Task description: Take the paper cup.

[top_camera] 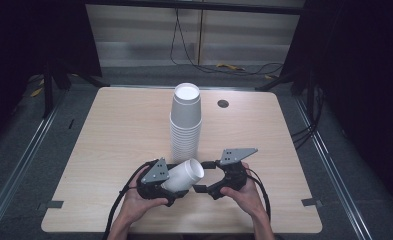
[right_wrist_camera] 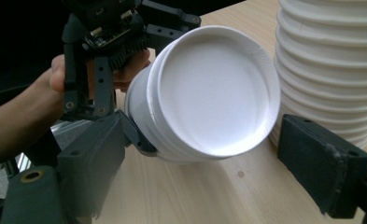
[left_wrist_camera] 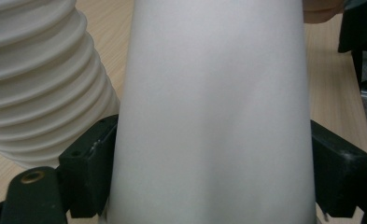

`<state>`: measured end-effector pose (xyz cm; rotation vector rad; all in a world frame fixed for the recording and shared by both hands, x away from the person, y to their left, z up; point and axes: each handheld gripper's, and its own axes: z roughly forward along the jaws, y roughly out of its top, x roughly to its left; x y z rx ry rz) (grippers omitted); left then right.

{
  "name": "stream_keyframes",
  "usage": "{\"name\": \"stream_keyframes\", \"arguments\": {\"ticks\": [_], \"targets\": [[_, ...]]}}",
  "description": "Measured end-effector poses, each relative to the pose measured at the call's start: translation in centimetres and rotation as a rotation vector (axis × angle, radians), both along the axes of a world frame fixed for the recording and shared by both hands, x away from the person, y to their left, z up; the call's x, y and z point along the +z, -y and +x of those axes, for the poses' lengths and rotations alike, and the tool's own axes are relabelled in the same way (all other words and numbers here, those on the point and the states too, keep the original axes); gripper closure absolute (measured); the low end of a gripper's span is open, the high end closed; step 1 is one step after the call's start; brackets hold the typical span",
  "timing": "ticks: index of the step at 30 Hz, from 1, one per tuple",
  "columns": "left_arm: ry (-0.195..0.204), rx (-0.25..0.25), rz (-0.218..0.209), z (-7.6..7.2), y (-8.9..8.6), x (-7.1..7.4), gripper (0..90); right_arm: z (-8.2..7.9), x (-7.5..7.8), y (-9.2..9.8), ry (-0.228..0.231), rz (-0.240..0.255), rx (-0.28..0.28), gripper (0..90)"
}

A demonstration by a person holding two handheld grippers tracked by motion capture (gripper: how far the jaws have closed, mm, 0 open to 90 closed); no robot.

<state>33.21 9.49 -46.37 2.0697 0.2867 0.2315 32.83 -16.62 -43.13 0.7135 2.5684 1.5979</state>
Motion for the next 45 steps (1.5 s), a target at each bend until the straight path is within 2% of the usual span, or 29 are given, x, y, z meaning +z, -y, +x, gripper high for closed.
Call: {"name": "stream_keyframes", "arguments": {"ticks": [8,19,22,25,28,31,32,34,36,39,42,45], "targets": [[0.026,-0.013,0.098,0.2,-0.1,0.4,16.2,0.4,0.0,-0.4,0.000,-0.058,0.020,14.8],[0.024,-0.027,0.165,0.4,-0.2,0.6,16.2,0.6,-0.1,-0.8,-0.016,-0.140,0.050,15.3],[0.028,-0.029,0.187,0.5,-0.1,0.6,16.2,0.8,0.0,-1.0,-0.026,-0.150,0.059,14.6],[0.044,-0.040,0.224,0.4,0.2,0.9,16.2,0.9,0.0,-1.3,-0.027,-0.174,0.067,14.6],[0.048,-0.045,0.242,0.4,0.4,1.2,16.2,1.0,0.1,-1.6,-0.033,-0.206,0.072,14.5],[0.053,-0.059,0.255,0.5,0.5,1.1,16.2,1.3,0.1,-1.7,-0.037,-0.214,0.082,14.6],[0.050,-0.056,0.272,0.4,0.6,1.1,16.2,1.3,0.2,-1.7,-0.039,-0.222,0.084,14.6],[0.072,-0.043,0.275,0.3,0.7,0.9,16.2,1.5,0.2,-1.8,-0.044,-0.239,0.089,14.5],[0.076,-0.062,0.290,0.2,0.8,0.9,16.3,1.7,0.1,-1.9,-0.052,-0.239,0.096,14.1],[0.080,-0.063,0.304,0.1,1.0,0.7,16.5,2.0,-0.3,-2.0,-0.075,-0.224,0.103,13.8],[0.079,-0.066,0.317,-0.1,1.2,0.6,16.5,2.1,-0.4,-2.2,-0.084,-0.231,0.108,13.9],[0.085,-0.074,0.313,-0.1,1.4,0.6,16.6,2.2,-0.4,-2.4,-0.097,-0.237,0.123,14.0]]}}
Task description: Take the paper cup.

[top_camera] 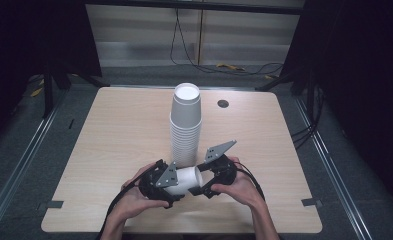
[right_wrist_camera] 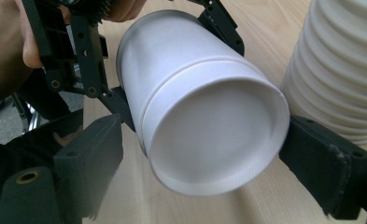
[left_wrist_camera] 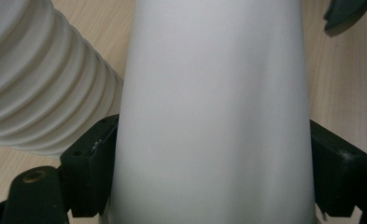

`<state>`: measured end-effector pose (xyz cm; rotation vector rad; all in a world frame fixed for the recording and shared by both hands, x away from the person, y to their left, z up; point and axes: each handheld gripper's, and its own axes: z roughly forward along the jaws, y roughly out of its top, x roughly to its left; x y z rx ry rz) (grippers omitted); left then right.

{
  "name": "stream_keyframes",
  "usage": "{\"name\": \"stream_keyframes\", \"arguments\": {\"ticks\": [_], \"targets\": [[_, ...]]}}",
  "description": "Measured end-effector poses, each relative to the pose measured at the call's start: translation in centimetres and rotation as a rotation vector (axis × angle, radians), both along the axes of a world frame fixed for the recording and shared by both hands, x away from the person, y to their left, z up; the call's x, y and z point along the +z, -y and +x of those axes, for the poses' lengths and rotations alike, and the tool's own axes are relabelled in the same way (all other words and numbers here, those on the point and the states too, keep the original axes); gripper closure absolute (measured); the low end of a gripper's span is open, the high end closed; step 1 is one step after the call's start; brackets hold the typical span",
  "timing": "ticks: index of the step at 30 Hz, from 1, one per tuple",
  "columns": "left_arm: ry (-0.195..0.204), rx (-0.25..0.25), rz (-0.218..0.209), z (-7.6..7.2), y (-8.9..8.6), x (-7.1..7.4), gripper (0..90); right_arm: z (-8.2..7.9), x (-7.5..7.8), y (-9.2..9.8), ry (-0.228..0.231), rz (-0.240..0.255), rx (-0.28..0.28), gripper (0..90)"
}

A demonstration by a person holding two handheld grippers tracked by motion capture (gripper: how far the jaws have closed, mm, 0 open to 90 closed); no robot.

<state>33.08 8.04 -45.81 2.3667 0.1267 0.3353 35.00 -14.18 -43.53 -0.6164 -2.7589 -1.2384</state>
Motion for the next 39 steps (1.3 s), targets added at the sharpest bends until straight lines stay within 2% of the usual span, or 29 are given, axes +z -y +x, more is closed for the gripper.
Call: {"name": "stream_keyframes", "arguments": {"ticks": [3,4,9,13,15,19,22,24,25,27,28,30,32,33,35,36,37,39], "targets": [[0.005,-0.003,0.005,-0.1,0.2,-0.1,16.6,0.2,-0.1,-0.2,-0.015,-0.008,0.013,13.9],[0.008,-0.008,0.016,-0.2,0.2,-0.1,16.5,0.3,-0.1,-0.3,-0.027,0.001,0.038,13.9],[0.004,-0.013,0.011,-0.4,0.5,-0.2,16.6,0.7,-0.4,-0.4,-0.060,-0.005,0.052,14.4],[0.005,-0.024,0.028,-0.4,0.7,-0.2,16.5,1.0,-0.4,-0.6,-0.080,-0.035,0.060,15.2],[0.005,-0.019,0.015,-0.5,0.8,-0.3,16.6,1.0,-0.4,-0.7,-0.092,-0.048,0.069,15.4],[0.021,-0.027,0.047,-0.6,1.0,-0.3,16.7,1.2,-0.4,-1.0,-0.085,-0.081,0.084,17.0],[0.031,-0.032,0.051,-0.6,1.2,-0.5,16.7,1.3,-0.4,-1.3,-0.093,-0.107,0.114,18.5],[0.032,-0.028,0.060,-0.7,1.3,-0.5,16.8,1.3,-0.3,-1.5,-0.084,-0.142,0.115,19.1],[0.034,-0.018,0.048,-0.8,1.4,-0.6,16.8,1.3,-0.4,-1.6,-0.091,-0.137,0.119,19.2],[0.037,-0.036,0.053,-0.8,1.4,-0.6,16.8,1.4,-0.2,-1.7,-0.087,-0.164,0.122,19.7],[0.033,-0.030,0.052,-0.8,1.5,-0.7,16.8,1.4,-0.3,-1.8,-0.094,-0.155,0.136,19.7],[0.045,-0.032,0.069,-0.8,1.5,-0.6,16.8,1.5,-0.2,-2.0,-0.101,-0.172,0.146,19.6],[0.035,-0.030,0.063,-0.9,1.5,-0.7,16.8,1.6,-0.2,-1.9,-0.104,-0.178,0.148,19.8],[0.041,-0.035,0.085,-0.9,1.5,-0.6,16.8,1.6,-0.4,-1.9,-0.109,-0.173,0.149,19.7],[0.043,-0.040,0.090,-0.9,1.6,-0.7,16.9,1.7,-0.5,-2.0,-0.118,-0.178,0.153,19.8],[0.044,-0.043,0.092,-0.9,1.6,-0.7,16.9,1.7,-0.5,-2.0,-0.116,-0.178,0.159,19.7],[0.037,-0.037,0.076,-1.0,1.7,-0.8,16.9,1.7,-0.5,-2.0,-0.114,-0.177,0.158,19.4],[0.053,-0.042,0.080,-0.9,1.8,-0.8,16.9,1.8,-0.6,-2.0,-0.123,-0.172,0.164,19.4]]}}
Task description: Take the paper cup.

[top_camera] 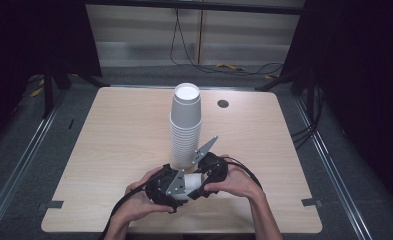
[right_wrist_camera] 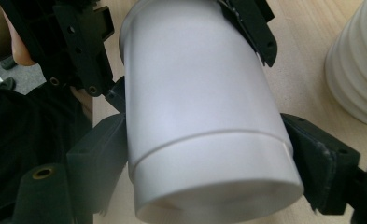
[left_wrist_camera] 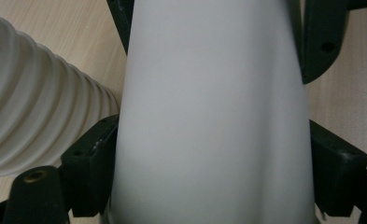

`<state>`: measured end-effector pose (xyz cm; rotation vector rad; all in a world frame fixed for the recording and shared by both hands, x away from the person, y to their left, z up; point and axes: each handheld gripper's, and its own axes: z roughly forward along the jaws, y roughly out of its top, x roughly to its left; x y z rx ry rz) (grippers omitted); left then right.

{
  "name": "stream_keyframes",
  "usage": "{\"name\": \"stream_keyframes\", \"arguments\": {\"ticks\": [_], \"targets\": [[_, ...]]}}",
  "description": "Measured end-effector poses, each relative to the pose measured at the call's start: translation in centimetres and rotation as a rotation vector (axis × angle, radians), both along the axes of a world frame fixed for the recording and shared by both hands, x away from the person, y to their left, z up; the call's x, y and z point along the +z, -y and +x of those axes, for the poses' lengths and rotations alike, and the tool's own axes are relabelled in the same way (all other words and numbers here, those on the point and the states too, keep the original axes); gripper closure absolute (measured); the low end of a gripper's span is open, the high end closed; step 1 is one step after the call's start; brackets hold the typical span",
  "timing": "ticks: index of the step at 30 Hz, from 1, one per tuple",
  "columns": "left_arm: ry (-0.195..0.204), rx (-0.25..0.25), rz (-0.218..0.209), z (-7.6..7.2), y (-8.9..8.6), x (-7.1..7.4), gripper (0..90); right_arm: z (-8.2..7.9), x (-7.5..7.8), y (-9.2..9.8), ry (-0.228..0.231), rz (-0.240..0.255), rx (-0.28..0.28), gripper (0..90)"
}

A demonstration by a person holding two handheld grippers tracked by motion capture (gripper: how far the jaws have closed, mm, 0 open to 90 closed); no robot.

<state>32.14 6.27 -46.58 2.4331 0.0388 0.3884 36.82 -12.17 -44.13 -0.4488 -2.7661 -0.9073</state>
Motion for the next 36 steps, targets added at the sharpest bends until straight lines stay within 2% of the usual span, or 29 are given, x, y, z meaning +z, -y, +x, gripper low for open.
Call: {"name": "stream_keyframes", "arguments": {"ticks": [3,6,7,9,10,13,14,17,18,19,20,31,36], "targets": [[-0.001,-0.004,0.003,0.0,0.1,0.1,16.8,0.0,0.0,0.0,0.000,0.001,0.003,19.7],[-0.010,0.000,-0.011,-0.1,0.2,0.0,16.9,0.0,0.1,0.1,-0.006,-0.006,0.001,20.5],[-0.004,-0.008,-0.004,-0.1,0.1,0.2,16.8,0.0,0.1,0.1,-0.006,0.006,-0.002,20.9],[-0.010,-0.006,-0.020,-0.1,0.0,0.2,16.8,-0.1,0.2,0.2,-0.003,0.006,-0.004,21.4],[-0.002,-0.018,-0.012,0.0,0.0,0.3,16.8,-0.1,0.3,0.3,-0.004,0.011,-0.005,21.6],[0.001,-0.018,-0.038,-0.1,-0.1,0.5,16.3,-0.2,0.6,0.3,-0.001,0.009,0.001,22.3],[0.014,-0.022,-0.027,0.0,-0.2,0.7,16.1,-0.1,0.8,0.3,0.009,0.007,0.004,22.4],[0.020,-0.027,-0.056,0.1,-0.5,1.1,15.0,-0.2,1.3,0.3,0.018,0.025,0.001,22.8],[0.034,-0.030,-0.065,0.1,-0.5,1.3,14.5,-0.2,1.4,0.3,0.022,0.035,0.002,23.0],[0.031,-0.034,-0.072,0.1,-0.6,1.4,13.9,-0.2,1.7,0.4,0.034,0.025,-0.002,23.1],[0.034,-0.032,-0.084,0.1,-0.7,1.4,13.5,-0.2,1.7,0.4,0.021,0.040,-0.003,23.2],[0.039,-0.049,-0.126,0.2,-1.0,1.4,12.4,-0.2,1.9,0.7,0.020,0.048,0.002,23.6],[0.040,-0.038,-0.140,0.2,-1.2,1.4,12.3,0.0,1.9,0.6,0.015,0.044,0.000,23.5]]}}
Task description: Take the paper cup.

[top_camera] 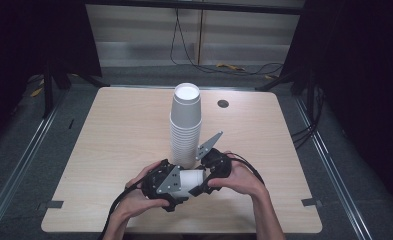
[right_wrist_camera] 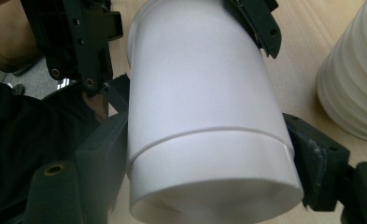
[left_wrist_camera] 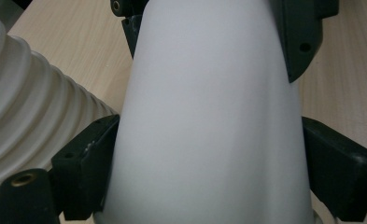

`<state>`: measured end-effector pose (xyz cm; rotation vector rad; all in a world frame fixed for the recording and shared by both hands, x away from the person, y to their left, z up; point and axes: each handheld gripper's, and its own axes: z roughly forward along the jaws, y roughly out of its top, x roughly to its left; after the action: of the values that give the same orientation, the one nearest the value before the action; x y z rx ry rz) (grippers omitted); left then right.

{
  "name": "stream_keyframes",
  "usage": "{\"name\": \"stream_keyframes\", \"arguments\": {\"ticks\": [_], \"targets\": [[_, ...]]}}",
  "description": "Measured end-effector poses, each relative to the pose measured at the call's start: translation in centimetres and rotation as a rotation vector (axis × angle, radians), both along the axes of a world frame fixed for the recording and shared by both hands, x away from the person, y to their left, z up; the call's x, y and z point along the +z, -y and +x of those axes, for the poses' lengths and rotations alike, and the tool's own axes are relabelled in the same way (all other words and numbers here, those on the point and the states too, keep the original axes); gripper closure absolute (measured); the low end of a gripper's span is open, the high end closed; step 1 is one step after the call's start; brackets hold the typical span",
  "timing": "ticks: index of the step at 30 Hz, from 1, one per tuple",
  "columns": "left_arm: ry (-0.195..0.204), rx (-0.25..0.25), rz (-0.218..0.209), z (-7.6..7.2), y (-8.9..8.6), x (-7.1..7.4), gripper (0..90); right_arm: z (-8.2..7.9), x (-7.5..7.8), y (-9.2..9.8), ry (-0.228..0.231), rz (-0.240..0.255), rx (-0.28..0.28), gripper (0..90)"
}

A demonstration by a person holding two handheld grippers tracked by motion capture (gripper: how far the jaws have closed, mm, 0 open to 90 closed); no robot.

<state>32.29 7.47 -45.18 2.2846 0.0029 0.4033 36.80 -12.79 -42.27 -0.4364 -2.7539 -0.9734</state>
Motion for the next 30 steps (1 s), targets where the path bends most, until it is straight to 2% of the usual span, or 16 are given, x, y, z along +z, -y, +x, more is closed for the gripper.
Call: {"name": "stream_keyframes", "arguments": {"ticks": [2,4,8,10,13,16,19,21,24,25,26,29,30], "targets": [[0.000,-0.006,-0.010,0.0,-0.1,0.0,12.3,0.0,0.0,0.0,-0.005,0.005,-0.001,23.5],[0.018,-0.006,-0.008,-0.1,-0.1,0.1,12.5,0.0,0.1,0.1,-0.004,0.001,-0.005,23.6],[0.039,-0.001,-0.023,-0.1,-0.3,0.4,12.7,-0.2,0.3,0.0,0.029,0.001,-0.016,24.0],[0.022,-0.008,-0.051,0.0,-0.5,0.6,13.0,-0.3,0.4,0.1,0.037,-0.009,-0.025,24.0],[0.019,-0.001,-0.090,0.1,-1.1,0.9,15.5,-0.2,0.2,0.3,0.045,-0.034,-0.043,24.0],[0.011,0.003,-0.125,0.1,-1.6,1.0,15.6,-0.3,0.3,0.7,0.051,-0.032,-0.054,23.9],[0.008,0.030,-0.148,0.1,-1.9,0.9,15.6,-0.3,0.4,1.0,0.057,-0.037,-0.072,23.8],[0.004,0.055,-0.178,0.1,-2.3,1.0,15.6,-0.3,0.3,1.2,0.063,-0.050,-0.091,23.6],[0.007,0.083,-0.193,0.2,-2.7,1.1,15.6,-0.3,0.1,1.5,0.066,-0.048,-0.109,23.5],[-0.008,0.097,-0.207,0.2,-2.9,1.1,15.6,-0.4,0.1,1.6,0.070,-0.041,-0.120,23.4],[-0.015,0.096,-0.214,0.3,-3.1,1.1,15.6,-0.4,0.0,1.7,0.071,-0.029,-0.118,23.4],[-0.052,0.106,-0.273,0.4,-3.7,1.0,15.6,-0.5,-0.1,2.3,0.073,-0.012,-0.138,23.4],[-0.060,0.100,-0.283,0.5,-3.9,1.0,15.6,-0.5,-0.1,2.4,0.087,-0.007,-0.145,23.4]]}}
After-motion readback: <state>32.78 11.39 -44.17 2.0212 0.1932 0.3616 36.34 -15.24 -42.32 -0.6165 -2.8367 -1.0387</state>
